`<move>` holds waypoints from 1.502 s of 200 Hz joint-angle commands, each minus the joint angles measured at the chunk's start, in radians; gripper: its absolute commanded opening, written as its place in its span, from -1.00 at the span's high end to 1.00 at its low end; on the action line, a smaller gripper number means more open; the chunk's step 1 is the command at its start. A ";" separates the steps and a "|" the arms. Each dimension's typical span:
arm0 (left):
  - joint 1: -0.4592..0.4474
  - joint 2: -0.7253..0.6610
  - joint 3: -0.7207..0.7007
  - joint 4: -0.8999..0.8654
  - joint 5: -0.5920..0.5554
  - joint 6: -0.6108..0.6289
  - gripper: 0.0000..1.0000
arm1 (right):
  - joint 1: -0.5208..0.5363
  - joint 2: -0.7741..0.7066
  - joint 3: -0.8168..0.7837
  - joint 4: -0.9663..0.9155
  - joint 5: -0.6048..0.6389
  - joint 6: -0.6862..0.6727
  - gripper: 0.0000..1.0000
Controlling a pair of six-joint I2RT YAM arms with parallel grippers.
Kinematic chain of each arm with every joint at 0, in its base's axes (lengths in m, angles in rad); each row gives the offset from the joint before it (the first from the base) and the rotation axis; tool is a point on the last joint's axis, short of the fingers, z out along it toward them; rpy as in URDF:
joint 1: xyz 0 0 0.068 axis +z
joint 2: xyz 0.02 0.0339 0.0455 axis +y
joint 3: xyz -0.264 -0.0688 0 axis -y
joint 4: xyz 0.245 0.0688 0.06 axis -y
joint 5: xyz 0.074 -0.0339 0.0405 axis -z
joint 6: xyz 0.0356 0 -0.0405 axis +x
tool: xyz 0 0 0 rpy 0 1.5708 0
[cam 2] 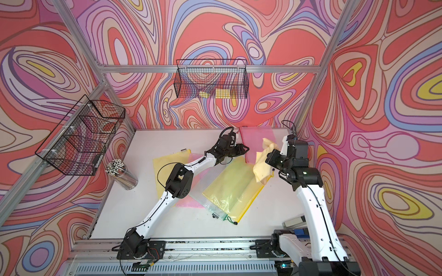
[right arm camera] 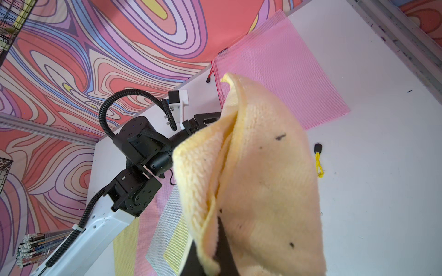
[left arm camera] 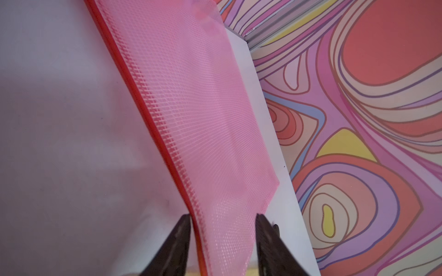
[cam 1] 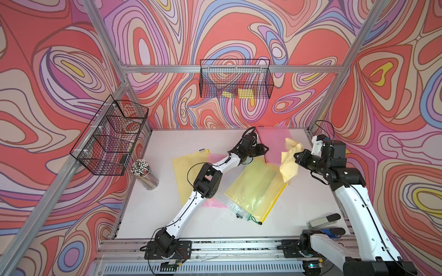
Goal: Wipe the document bag
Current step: Place the document bag at the corner of the board, then adjust the document bag.
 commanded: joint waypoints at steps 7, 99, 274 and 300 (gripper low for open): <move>0.016 -0.081 -0.005 -0.014 0.001 0.076 -0.97 | -0.005 -0.018 -0.022 0.016 -0.016 0.016 1.00; 0.074 -0.867 -0.938 -0.226 -0.096 0.508 -0.91 | -0.003 0.098 -0.274 0.211 -0.135 0.085 1.00; 0.094 -0.718 -1.034 -0.319 0.125 0.620 -0.43 | 0.000 0.470 -0.413 0.356 -0.102 0.099 1.00; 0.105 -0.680 -0.986 -0.332 0.158 0.633 -0.42 | 0.001 0.488 -0.423 0.371 -0.110 0.097 1.00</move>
